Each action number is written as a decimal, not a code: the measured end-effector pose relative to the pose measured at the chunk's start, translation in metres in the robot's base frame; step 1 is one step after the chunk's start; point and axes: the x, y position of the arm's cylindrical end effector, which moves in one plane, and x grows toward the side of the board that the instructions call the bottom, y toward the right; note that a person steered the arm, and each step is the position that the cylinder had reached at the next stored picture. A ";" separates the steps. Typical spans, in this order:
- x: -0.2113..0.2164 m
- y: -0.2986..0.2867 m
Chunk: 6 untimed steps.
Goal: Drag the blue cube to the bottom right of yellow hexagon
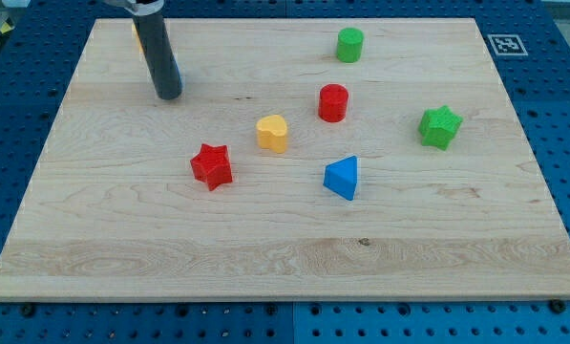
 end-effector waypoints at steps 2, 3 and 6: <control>-0.036 -0.014; -0.047 -0.014; -0.038 -0.010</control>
